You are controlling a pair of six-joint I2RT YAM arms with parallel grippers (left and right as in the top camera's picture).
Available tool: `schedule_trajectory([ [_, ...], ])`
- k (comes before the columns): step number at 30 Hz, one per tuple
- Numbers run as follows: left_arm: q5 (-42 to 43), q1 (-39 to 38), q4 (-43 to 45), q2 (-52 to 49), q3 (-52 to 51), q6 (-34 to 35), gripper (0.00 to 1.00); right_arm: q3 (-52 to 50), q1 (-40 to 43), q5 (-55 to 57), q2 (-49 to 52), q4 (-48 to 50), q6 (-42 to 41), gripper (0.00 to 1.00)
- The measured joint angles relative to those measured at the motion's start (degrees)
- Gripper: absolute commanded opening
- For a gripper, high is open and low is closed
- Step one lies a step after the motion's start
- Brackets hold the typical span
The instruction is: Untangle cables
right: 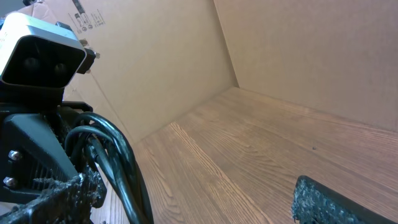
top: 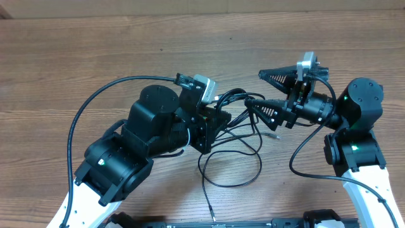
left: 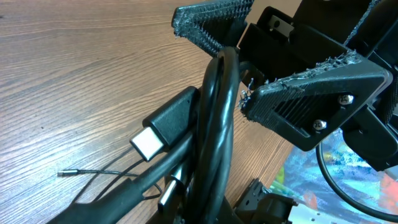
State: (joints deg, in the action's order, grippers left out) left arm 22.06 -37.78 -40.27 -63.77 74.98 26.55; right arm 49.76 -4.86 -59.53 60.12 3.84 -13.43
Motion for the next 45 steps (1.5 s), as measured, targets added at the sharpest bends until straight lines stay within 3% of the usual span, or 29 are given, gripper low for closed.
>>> schedule_trajectory([
  [29, 0.0, 0.0, 1.1, 0.0, 0.0, 0.3, 0.04, 0.0, 0.0, 2.3, 0.0, 1.6, 0.0, 1.00],
  [45, 0.0, 0.0, 1.1, 0.0, 0.0, 0.3, 0.04, 0.0, 0.0, -4.4, 0.0, 1.4, 0.0, 1.00],
])
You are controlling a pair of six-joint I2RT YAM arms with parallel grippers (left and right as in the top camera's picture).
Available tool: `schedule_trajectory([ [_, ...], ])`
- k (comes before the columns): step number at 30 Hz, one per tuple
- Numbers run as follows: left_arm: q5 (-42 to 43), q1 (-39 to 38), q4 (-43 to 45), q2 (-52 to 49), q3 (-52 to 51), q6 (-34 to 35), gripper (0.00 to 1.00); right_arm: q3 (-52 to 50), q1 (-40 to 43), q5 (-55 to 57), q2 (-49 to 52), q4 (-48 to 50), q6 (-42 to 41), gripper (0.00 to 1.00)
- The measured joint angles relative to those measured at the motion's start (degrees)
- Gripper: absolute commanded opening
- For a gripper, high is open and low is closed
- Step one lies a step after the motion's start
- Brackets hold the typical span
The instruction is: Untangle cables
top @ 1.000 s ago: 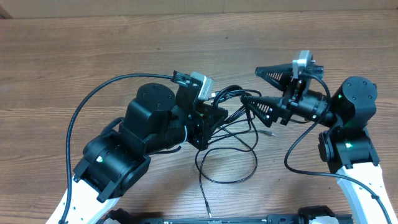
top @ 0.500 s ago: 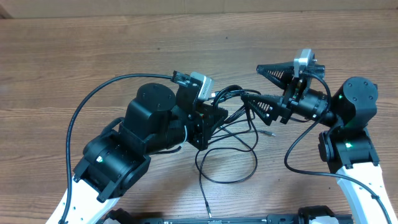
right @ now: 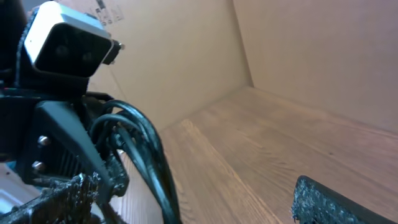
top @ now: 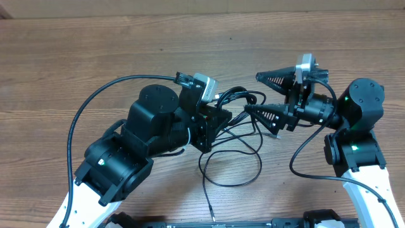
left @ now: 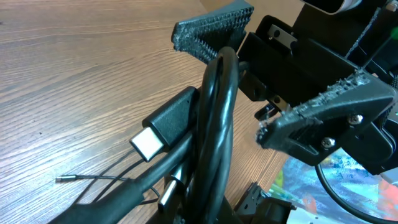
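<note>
A tangle of black cables (top: pixel 235 135) lies on the wooden table between the arms. My left gripper (top: pixel 218 118) is shut on a bundle of their loops (left: pixel 217 118), which rises upright in the left wrist view. A black USB plug with a metal tip (left: pixel 163 124) lies beside the bundle. My right gripper (top: pixel 250 93) stands open, facing left. Its fingers (top: pixel 276 77) straddle the top of the loops (right: pixel 144 152) that stick out of the left gripper. In the right wrist view the loops sit near the left finger (right: pixel 62 202), and I cannot tell whether they touch it.
A thin cable end (top: pixel 209 204) trails toward the table's front edge. A thick black cable (top: pixel 95 101) arcs from the left wrist camera (top: pixel 204 85) round the left arm. Brown cardboard walls (right: pixel 298 56) stand behind the table.
My right gripper has shifted a little toward the left gripper. The cable loops now sit further in between its open fingers. The left gripper still holds the bundle in the same place.
</note>
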State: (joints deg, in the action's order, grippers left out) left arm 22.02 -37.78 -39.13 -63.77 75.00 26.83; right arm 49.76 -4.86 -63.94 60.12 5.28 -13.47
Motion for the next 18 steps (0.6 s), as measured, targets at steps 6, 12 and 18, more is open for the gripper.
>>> schedule_trajectory([
  [6, -0.2, 0.0, 0.0, 0.0, 0.0, 0.0, 0.04, 0.0, 0.0, -0.9, 0.0, -0.6, 0.0, 0.92],
  [12, -0.2, 0.0, 0.1, 0.0, 0.0, 0.6, 0.04, 0.0, 0.0, -1.5, 0.0, -0.8, -0.5, 0.42],
  [18, -0.2, 0.0, 0.1, 0.0, 0.0, 1.9, 0.04, 0.0, 0.0, -1.7, 0.0, -0.5, -0.4, 0.04],
])
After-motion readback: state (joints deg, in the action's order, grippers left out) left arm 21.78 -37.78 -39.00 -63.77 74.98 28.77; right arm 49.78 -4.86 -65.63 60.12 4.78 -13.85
